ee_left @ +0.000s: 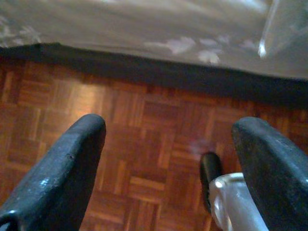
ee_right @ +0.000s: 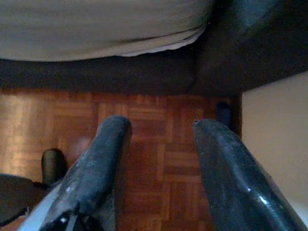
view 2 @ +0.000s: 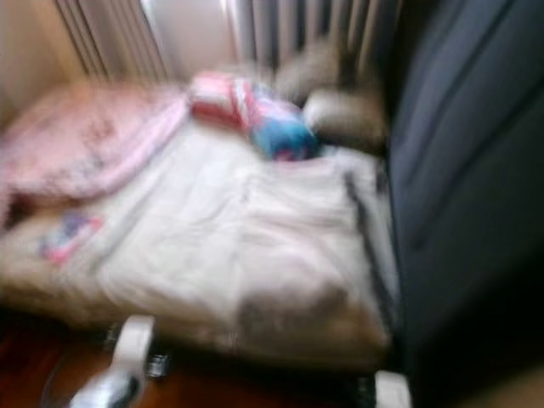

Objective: Clean up the room

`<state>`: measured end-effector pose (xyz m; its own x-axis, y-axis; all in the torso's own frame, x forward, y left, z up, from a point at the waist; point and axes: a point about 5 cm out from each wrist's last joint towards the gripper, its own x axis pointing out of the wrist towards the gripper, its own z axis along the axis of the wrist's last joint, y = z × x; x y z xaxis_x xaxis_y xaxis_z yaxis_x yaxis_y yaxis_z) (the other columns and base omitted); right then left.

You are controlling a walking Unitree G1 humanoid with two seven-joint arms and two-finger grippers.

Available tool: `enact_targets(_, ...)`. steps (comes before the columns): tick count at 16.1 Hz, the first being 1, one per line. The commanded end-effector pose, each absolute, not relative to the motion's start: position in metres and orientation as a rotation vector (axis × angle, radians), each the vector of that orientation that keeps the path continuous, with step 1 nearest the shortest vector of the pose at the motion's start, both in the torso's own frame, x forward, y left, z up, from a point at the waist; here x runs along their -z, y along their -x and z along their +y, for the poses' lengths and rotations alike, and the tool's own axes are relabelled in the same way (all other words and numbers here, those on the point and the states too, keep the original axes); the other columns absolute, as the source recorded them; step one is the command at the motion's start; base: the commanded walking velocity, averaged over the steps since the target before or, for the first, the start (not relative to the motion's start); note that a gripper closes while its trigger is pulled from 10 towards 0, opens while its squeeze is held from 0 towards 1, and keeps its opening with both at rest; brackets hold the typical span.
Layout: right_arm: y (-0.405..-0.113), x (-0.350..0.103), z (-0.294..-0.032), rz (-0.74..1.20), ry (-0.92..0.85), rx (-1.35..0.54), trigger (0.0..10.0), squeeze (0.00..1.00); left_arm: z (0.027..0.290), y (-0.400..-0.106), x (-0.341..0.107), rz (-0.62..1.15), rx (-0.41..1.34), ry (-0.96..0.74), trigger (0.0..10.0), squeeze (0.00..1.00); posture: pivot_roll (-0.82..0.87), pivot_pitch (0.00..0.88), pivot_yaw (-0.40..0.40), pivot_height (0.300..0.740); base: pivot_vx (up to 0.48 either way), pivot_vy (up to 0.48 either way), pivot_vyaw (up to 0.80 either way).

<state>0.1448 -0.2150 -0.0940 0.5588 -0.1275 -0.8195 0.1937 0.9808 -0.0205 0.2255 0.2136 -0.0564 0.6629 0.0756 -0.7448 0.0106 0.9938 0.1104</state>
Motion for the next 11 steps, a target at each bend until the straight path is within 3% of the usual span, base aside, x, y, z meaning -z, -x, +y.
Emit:
enact_targets(1,-0.142,0.094,-0.218,0.952,-0.078,0.204,10.0,0.00,0.210,-0.232,0.053,0.812,-0.018,-0.109,10.0,0.00,0.04,0.000,0.016,0.740,0.000,0.000,0.00)
enact_targets(7,-0.144,0.092,-0.222,0.926,-0.071,0.205,10.0,0.00,0.206,-0.237,0.048,0.738,-0.018,-0.126,10.0,0.00,0.05,0.000,-0.003,0.740,0.000,0.000,0.00)
enact_targets(11,-0.144,0.092,-0.222,0.933,-0.067,0.202,10.0,0.00,0.224,-0.234,0.045,0.684,-0.135,-0.049,10.0,0.00,0.05,0.000,-0.006,0.740,0.000,0.000,0.00)
